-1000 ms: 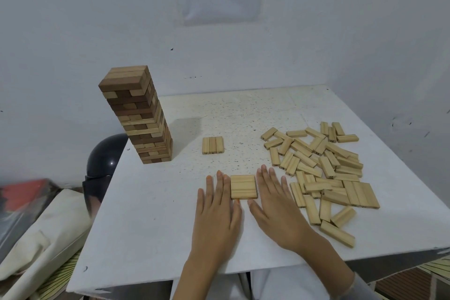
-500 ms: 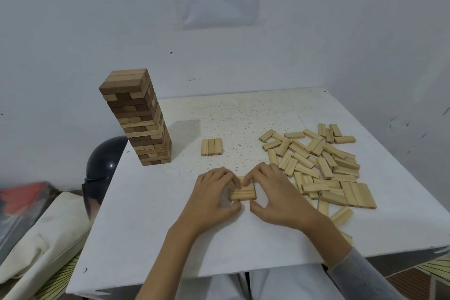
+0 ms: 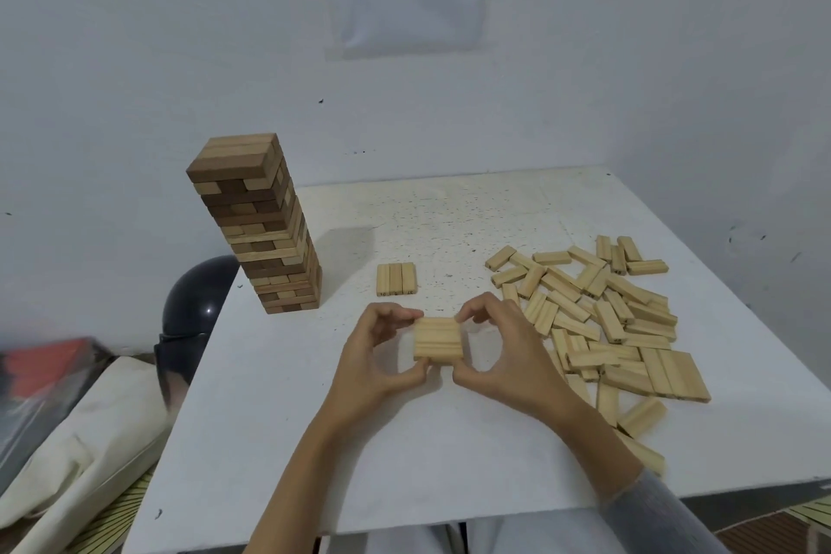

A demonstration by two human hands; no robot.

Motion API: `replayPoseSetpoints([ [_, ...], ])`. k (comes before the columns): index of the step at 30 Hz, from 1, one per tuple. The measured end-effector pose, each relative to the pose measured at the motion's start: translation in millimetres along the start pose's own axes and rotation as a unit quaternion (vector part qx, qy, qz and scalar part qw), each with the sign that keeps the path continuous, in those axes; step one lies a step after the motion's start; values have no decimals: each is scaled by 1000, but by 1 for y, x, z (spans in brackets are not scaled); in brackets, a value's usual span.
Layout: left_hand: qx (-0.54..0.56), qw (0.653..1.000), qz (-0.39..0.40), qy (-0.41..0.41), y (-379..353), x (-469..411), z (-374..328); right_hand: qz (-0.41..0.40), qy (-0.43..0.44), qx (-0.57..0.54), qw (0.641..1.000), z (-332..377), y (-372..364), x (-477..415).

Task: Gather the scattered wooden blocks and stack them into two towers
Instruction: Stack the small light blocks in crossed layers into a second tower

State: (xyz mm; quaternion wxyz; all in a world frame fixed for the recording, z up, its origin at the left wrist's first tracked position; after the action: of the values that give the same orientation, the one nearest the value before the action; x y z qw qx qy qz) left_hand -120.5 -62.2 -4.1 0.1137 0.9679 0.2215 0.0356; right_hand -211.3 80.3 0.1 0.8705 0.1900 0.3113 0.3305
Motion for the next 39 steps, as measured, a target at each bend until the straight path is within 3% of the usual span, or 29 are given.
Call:
replayPoseSetpoints([
  [7,52,998,-33,3,19,-25,-1,-79,-18,-79,994,-10,-19,-32],
  [15,81,993,-85,12,29,-54,-5,-95,-41,-104,989,-26,-40,-72],
  [24,112,990,-82,26,29,-71,-2,-84,-47,-31,995,-39,-48,-93],
  [39,68,993,-70,59,24,-76,19,-67,-29,42,996,-37,-50,-89],
])
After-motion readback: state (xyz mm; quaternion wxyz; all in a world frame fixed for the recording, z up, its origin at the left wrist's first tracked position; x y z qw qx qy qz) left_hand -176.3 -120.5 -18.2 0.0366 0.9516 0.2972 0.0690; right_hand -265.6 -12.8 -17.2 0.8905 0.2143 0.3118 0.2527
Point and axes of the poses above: each hand's wrist, its own x-axis away from the middle knuckle, its own y-axis out of the back of the hand, z = x × y, the point moved 8 cm from there along -x, towards the middle knuckle, and after that the axes turned 13 degrees about y, right-handed, at the moved point
